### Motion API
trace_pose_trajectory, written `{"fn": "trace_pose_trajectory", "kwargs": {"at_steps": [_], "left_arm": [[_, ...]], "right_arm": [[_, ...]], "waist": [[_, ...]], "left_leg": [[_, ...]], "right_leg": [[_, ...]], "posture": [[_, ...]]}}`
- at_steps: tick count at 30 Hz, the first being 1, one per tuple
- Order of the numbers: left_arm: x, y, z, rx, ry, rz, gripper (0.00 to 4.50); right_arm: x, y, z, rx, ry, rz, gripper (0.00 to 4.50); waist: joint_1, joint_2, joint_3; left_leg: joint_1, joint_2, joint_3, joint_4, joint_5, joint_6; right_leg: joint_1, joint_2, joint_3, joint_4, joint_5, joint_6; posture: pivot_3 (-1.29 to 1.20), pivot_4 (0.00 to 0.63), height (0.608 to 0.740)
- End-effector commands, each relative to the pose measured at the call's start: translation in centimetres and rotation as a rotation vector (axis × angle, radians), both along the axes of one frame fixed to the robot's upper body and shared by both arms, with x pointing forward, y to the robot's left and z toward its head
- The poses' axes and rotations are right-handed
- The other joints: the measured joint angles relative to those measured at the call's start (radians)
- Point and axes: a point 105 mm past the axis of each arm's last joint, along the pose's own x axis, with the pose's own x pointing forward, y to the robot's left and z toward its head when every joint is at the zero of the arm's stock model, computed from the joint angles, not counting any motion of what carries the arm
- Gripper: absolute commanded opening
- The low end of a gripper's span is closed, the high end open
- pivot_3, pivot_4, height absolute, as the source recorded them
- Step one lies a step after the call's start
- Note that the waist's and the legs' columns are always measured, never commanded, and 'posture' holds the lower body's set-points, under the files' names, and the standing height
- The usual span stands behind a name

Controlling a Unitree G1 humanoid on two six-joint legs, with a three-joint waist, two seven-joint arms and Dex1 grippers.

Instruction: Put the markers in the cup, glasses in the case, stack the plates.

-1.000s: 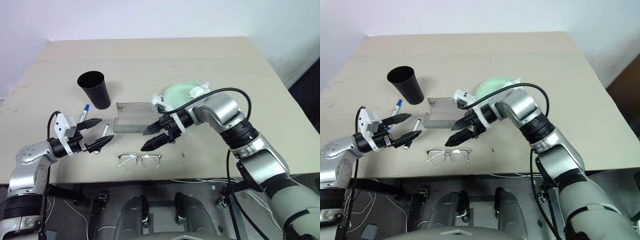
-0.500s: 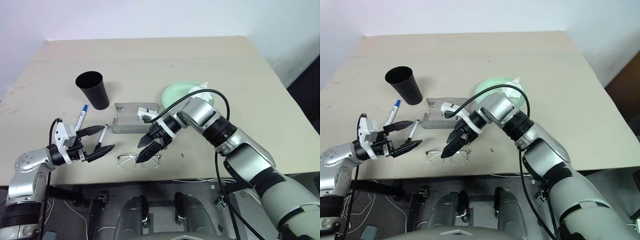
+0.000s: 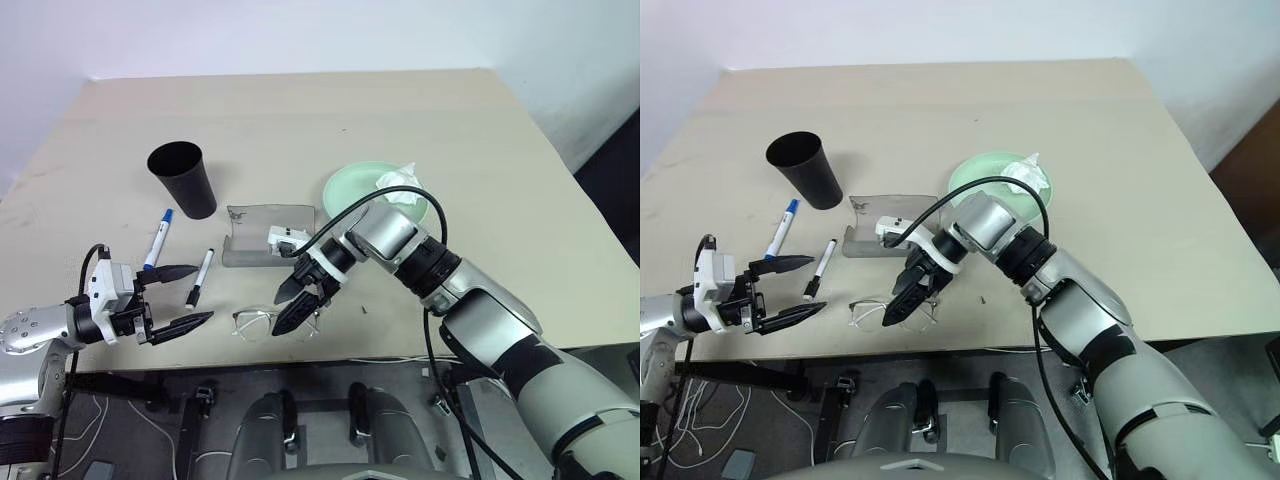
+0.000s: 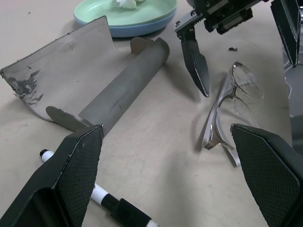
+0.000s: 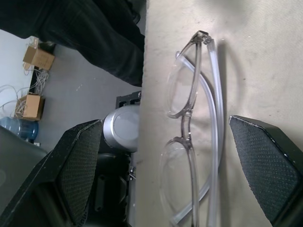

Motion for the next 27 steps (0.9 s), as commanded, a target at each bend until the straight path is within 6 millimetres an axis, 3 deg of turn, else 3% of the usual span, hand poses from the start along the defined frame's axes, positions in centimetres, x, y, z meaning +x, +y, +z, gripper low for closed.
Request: {"fn": "trace_pose_trajectory", "kwargs": {"at_steps": [1,12,22,24,27], "left_arm": [[0.0,0.0,0.7,-0.009,-0.041,0.003,4.50],[0.2,0.3,0.8,-0.044,-0.057,0.045,4.50],[0.3,1.7,1.4,-0.103,-0.073,0.123,4.50],[0.5,2.2,1.6,-0.119,-0.079,0.146,4.50],[0.9,3.1,2.8,-0.145,-0.114,0.185,4.50]], "right_arm": [[0.4,0.5,1.2,0.050,-0.057,0.010,4.48],[1.9,0.9,2.6,0.164,-0.100,-0.067,4.48],[5.0,1.1,6.9,0.372,-0.240,-0.204,4.48],[6.3,0.5,7.9,0.413,-0.309,-0.266,4.48],[9.5,-2.8,11.2,0.475,-0.406,-0.436,4.48]], "waist": [[0.000,0.000,0.000],[0.000,0.000,0.000],[-0.001,0.000,0.000],[-0.001,0.000,0.000],[0.002,0.000,0.000]], "left_leg": [[0.000,0.000,0.001,0.000,0.000,0.000],[0.001,0.004,0.005,0.002,0.000,0.000],[0.001,0.005,0.006,0.001,0.001,-0.002],[0.002,0.006,0.007,0.001,0.001,-0.002],[0.002,0.006,0.008,0.001,0.001,-0.002]], "right_leg": [[0.000,0.000,0.000,0.000,0.000,0.000],[-0.001,0.001,0.000,0.001,0.002,-0.002],[-0.001,0.002,0.000,0.001,0.002,-0.003],[-0.001,0.002,0.000,0.001,0.002,-0.003],[-0.001,0.002,0.000,0.001,0.002,-0.003]], "posture": [[0.00,0.150,0.740],[0.00,0.150,0.740],[0.00,0.150,0.740],[0.00,0.150,0.740],[0.00,0.150,0.740]]}}
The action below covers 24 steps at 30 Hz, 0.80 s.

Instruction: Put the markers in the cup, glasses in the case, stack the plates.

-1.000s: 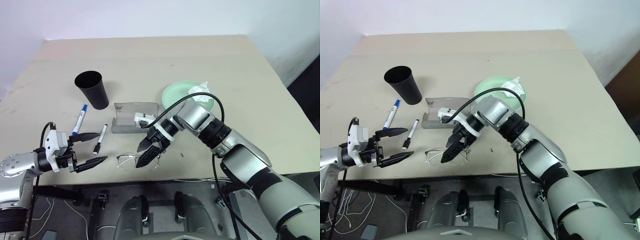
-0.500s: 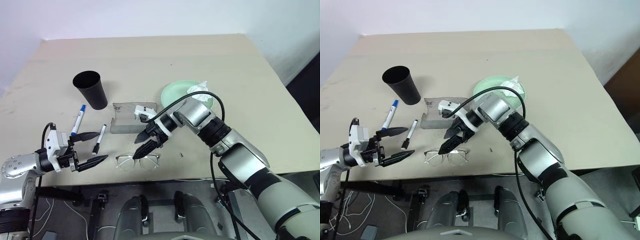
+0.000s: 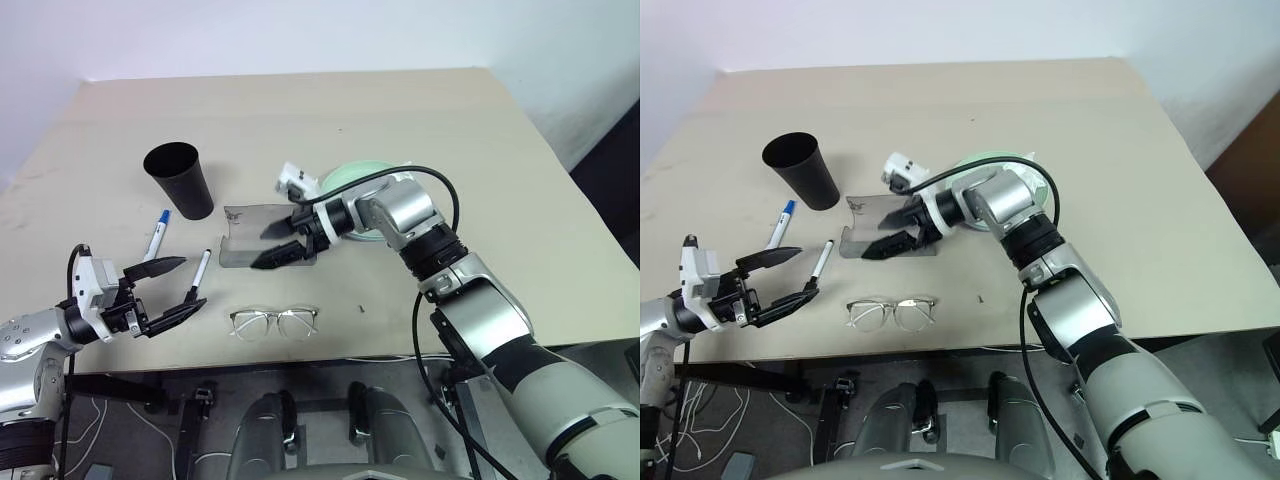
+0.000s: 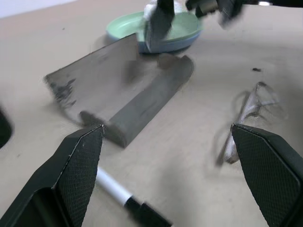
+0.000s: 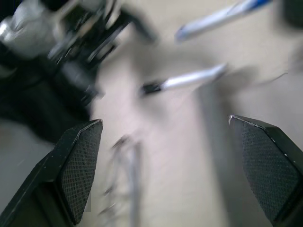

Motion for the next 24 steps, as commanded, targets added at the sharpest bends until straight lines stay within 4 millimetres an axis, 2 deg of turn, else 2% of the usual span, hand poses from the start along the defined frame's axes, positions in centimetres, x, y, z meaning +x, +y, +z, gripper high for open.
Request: {"fn": "trace_pose_trajectory", "kwargs": {"at_steps": [1,4,7,9,11,12,14,17,19,20,21,22,24], "left_arm": [[0.3,1.4,2.5,-0.029,-0.080,0.054,4.50],[-0.5,1.7,3.0,-0.014,-0.074,0.054,4.50],[-2.1,2.1,2.6,-0.063,-0.058,0.095,4.50],[-2.7,2.0,4.3,-0.193,-0.079,0.139,4.50],[-2.7,1.5,6.0,-0.267,-0.100,0.142,4.50],[-2.7,1.3,6.0,-0.258,-0.091,0.133,4.50],[-2.5,2.0,4.8,-0.163,-0.045,0.124,4.50],[-1.8,3.5,4.0,-0.120,-0.031,0.161,4.50],[-1.8,3.1,3.4,-0.116,-0.009,0.140,4.50],[-1.8,3.0,3.1,-0.111,-0.003,0.131,4.50],[-1.6,2.9,3.0,-0.116,-0.006,0.132,4.50],[-1.4,2.9,3.0,-0.124,-0.011,0.135,4.50],[-1.0,2.7,2.8,-0.125,-0.014,0.129,4.50]], "right_arm": [[3.4,-3.8,5.4,0.099,-0.141,-0.181,4.48],[4.8,-7.4,7.4,0.099,-0.183,-0.298,4.48],[4.8,-11.5,7.4,0.105,-0.179,-0.379,4.48],[4.4,-13.2,7.4,0.120,-0.147,-0.408,4.48],[4.3,-13.5,7.8,0.119,-0.150,-0.412,4.48],[4.3,-13.5,7.5,0.089,-0.174,-0.407,4.48],[4.6,-13.6,6.8,0.009,-0.234,-0.402,4.48],[5.1,-13.4,7.9,0.062,-0.202,-0.426,4.48],[4.9,-13.1,7.8,0.089,-0.166,-0.413,4.48],[4.7,-12.9,7.6,0.097,-0.152,-0.397,4.48],[4.4,-12.7,7.2,0.098,-0.134,-0.383,4.48],[4.2,-12.4,6.7,0.097,-0.123,-0.372,4.48],[3.8,-12.0,5.9,0.094,-0.108,-0.356,4.48]], "waist": [[0.006,0.000,0.000],[0.002,-0.001,0.000],[-0.002,-0.001,0.000],[-0.005,-0.001,0.000],[-0.005,-0.001,0.001],[-0.007,-0.001,0.001],[-0.012,0.000,0.001],[-0.025,0.001,0.001],[-0.027,0.010,-0.001],[-0.026,0.005,-0.004],[-0.021,-0.001,-0.005],[-0.019,-0.002,-0.004],[-0.019,-0.001,-0.004]], "left_leg": [[0.000,0.000,0.000,0.000,0.000,0.000],[-0.001,0.000,0.002,0.000,0.000,0.000],[0.003,0.000,0.005,-0.004,0.000,0.000],[0.004,0.000,0.008,-0.005,-0.001,0.001],[0.004,0.001,0.008,-0.005,-0.001,0.001],[0.004,0.002,0.008,-0.004,-0.001,0.000],[0.006,0.002,0.008,-0.004,0.001,-0.001],[0.008,0.005,0.008,-0.004,0.001,-0.002],[0.002,0.018,0.008,-0.007,0.001,-0.002],[-0.007,0.031,0.011,-0.011,0.002,-0.003],[-0.006,0.033,0.020,-0.012,0.005,-0.005],[0.000,0.027,0.028,-0.012,0.007,-0.007],[0.009,0.013,0.010,-0.013,0.008,-0.010]], "right_leg": [[0.000,0.000,0.000,0.000,0.000,0.000],[0.000,-0.001,0.000,-0.001,0.000,-0.001],[0.000,-0.002,0.000,-0.002,0.000,-0.001],[-0.001,-0.003,0.000,-0.002,0.000,0.000],[-0.002,-0.003,0.000,-0.001,0.000,0.000],[-0.002,-0.002,0.000,0.000,0.000,0.000],[-0.001,0.000,0.000,0.000,0.000,0.000],[0.000,0.004,-0.001,-0.005,0.005,-0.002],[0.003,0.015,-0.003,-0.026,0.021,-0.005],[0.000,0.023,-0.005,-0.020,0.025,-0.007],[0.000,0.017,-0.007,0.022,-0.001,-0.019],[-0.003,0.011,-0.004,0.037,-0.027,-0.021],[0.002,0.008,-0.004,0.036,-0.034,-0.018]], "posture": [[0.00,0.150,0.740],[0.00,0.150,0.740],[0.00,0.150,0.740],[0.00,0.150,0.740],[0.00,0.150,0.740],[0.00,0.150,0.740],[0.00,0.150,0.740],[0.00,0.150,0.740],[0.00,0.150,0.740],[0.00,0.150,0.740],[0.00,0.150,0.740],[0.00,0.150,0.740],[0.00,0.150,0.740]]}}
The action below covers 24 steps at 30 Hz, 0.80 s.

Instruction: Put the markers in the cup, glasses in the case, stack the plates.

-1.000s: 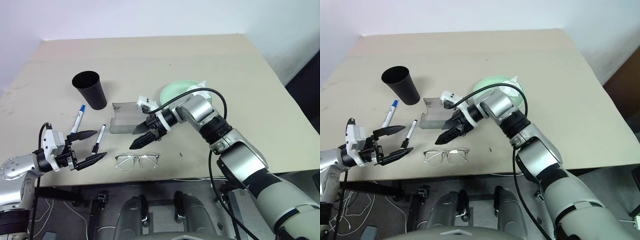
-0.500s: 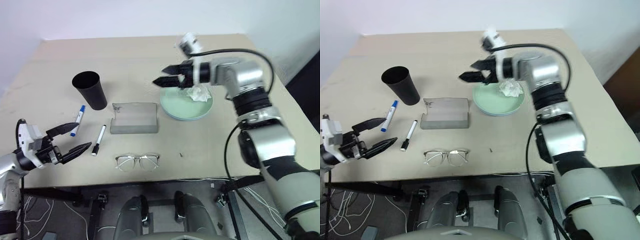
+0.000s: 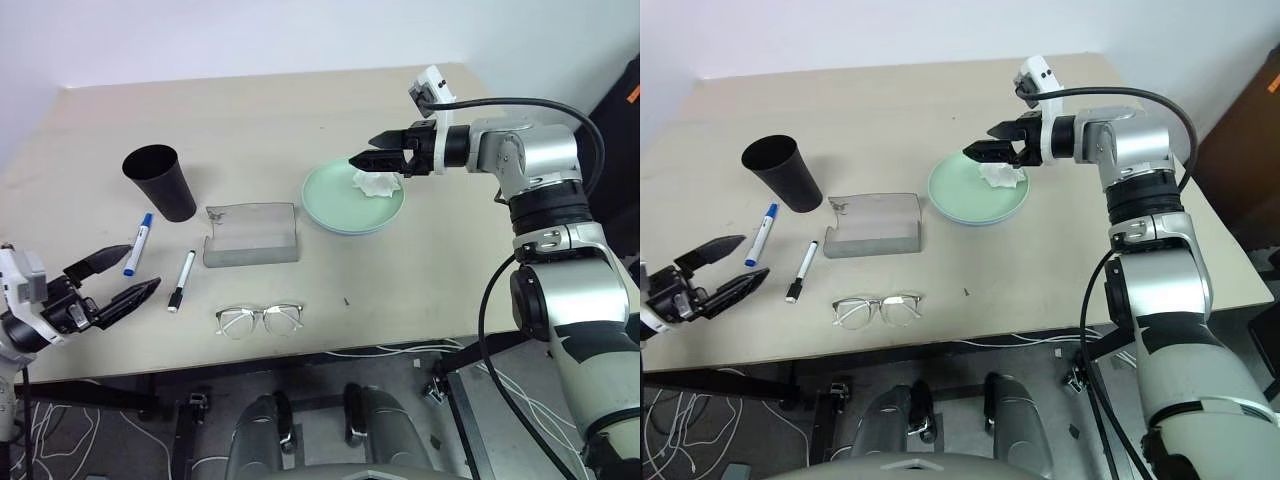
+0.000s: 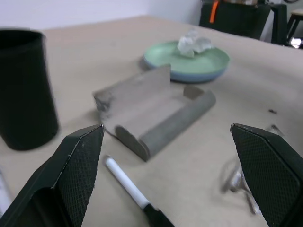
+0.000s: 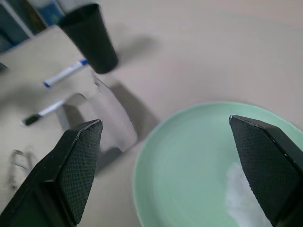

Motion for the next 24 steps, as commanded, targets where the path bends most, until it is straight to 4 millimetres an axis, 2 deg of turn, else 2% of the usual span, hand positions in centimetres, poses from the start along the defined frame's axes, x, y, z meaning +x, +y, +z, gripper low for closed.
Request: {"fn": "trace_pose_trajectory", "kwargs": {"at_steps": [1,7,19,24], "left_arm": [[0.4,-0.3,0.7,0.026,-0.045,-0.015,4.50],[0.8,0.0,1.1,0.045,-0.061,-0.018,4.50],[2.0,-0.6,1.4,0.061,-0.076,-0.041,4.50],[1.9,-0.8,1.0,0.074,-0.061,-0.052,4.50]], "right_arm": [[-0.9,1.0,0.4,0.017,-0.029,0.050,4.48],[-1.5,1.8,-0.5,-0.009,-0.037,0.074,4.48],[-2.4,3.6,-1.5,-0.011,-0.051,0.133,4.48],[-3.7,4.8,-2.2,-0.009,-0.012,0.206,4.48]], "waist": [[-0.004,0.001,0.001],[-0.012,0.001,0.001],[-0.007,0.001,0.000],[-0.008,0.001,0.000]], "left_leg": [[0.000,0.000,-0.006,0.000,0.003,-0.004],[-0.001,0.004,-0.005,0.005,0.004,-0.005],[-0.003,0.006,-0.002,0.008,0.004,-0.005],[-0.003,0.006,-0.002,0.007,0.004,-0.005]], "right_leg": [[0.000,0.001,-0.002,0.000,0.000,0.000],[0.006,0.002,-0.006,-0.002,0.004,0.004],[0.005,0.003,-0.005,-0.003,0.006,0.001],[0.004,0.004,-0.005,-0.003,0.006,0.001]], "posture": [[0.00,0.150,0.740],[0.00,0.150,0.740],[0.00,0.150,0.740],[0.00,0.150,0.740]]}}
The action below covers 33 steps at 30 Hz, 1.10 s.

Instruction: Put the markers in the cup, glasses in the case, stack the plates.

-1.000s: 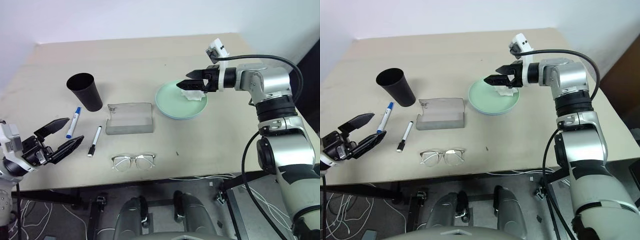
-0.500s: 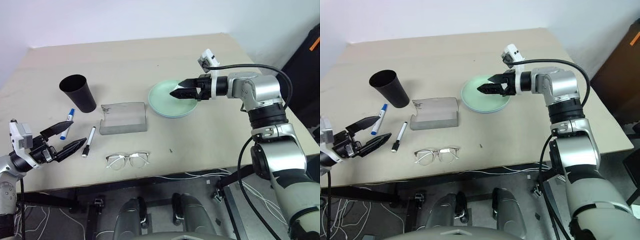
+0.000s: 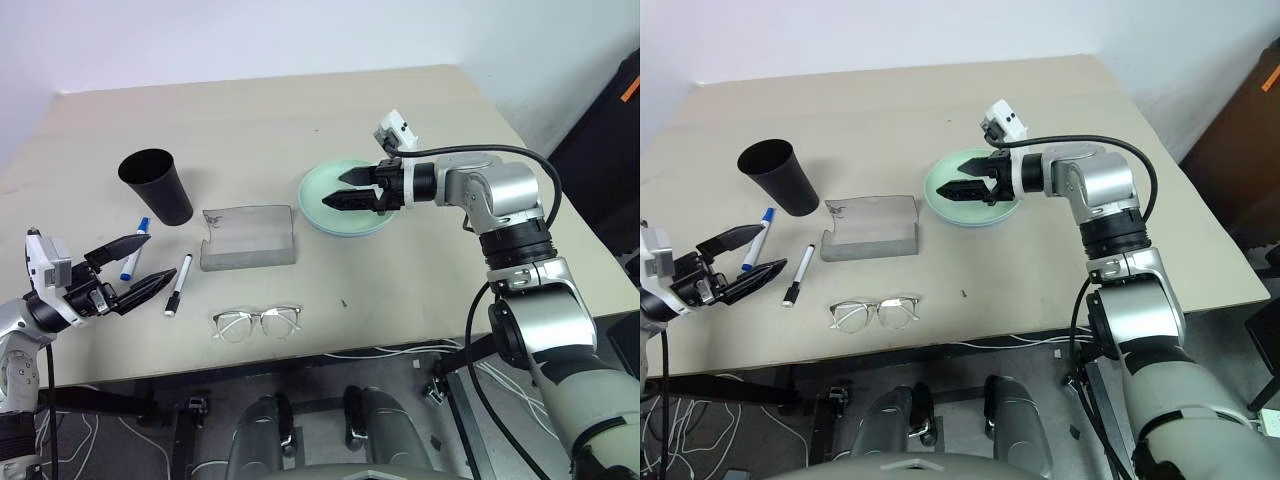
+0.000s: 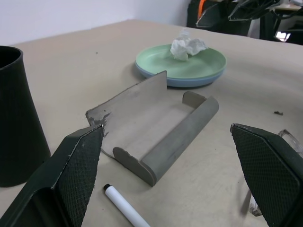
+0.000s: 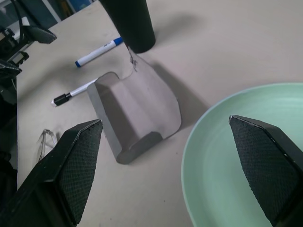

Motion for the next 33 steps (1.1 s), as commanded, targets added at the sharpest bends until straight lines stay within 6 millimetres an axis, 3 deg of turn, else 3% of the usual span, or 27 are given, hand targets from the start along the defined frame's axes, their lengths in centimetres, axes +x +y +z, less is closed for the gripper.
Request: {"fn": "trace_pose_trajectory", "kwargs": {"at_steps": [1,9,13,17,33], "left_arm": [[0.0,-0.2,0.5,0.027,-0.024,-0.011,4.50],[0.1,-0.7,-0.1,0.031,-0.015,-0.016,4.50],[0.2,-0.7,0.0,0.034,-0.017,-0.020,4.50],[0.1,-0.6,0.0,0.045,-0.013,-0.019,4.50],[-0.3,-1.0,-0.9,0.051,0.000,-0.019,4.50]], "right_arm": [[-1.7,1.9,0.8,0.022,-0.001,0.105,4.48],[-6.9,7.2,-3.3,-0.058,0.249,0.347,4.48],[-8.2,9.0,-5.4,-0.134,0.307,0.409,4.48],[-9.5,10.4,-6.3,-0.182,0.323,0.491,4.48],[-10.7,12.8,-8.3,-0.316,0.353,0.604,4.48]], "waist": [[0.000,0.000,0.000],[0.000,0.000,0.000],[0.000,-0.001,-0.001],[0.002,-0.001,-0.001],[0.000,-0.002,-0.001]], "left_leg": [[0.000,0.000,0.000,0.000,0.000,0.000],[0.000,0.001,0.000,0.000,0.000,0.000],[0.000,0.001,0.000,0.000,0.000,0.000],[0.000,0.001,0.000,0.000,0.000,0.000],[-0.001,0.001,0.000,-0.001,0.000,0.000]], "right_leg": [[0.000,0.000,0.000,0.000,0.000,0.000],[0.000,0.000,0.000,0.000,0.000,0.000],[0.000,0.000,0.000,0.000,0.000,-0.001],[0.000,0.000,0.000,0.000,0.000,-0.001],[-0.001,0.000,0.000,-0.001,0.000,0.000]], "posture": [[0.00,0.150,0.740],[0.00,0.150,0.740],[0.00,0.150,0.740],[0.00,0.150,0.740],[0.00,0.150,0.740]]}}
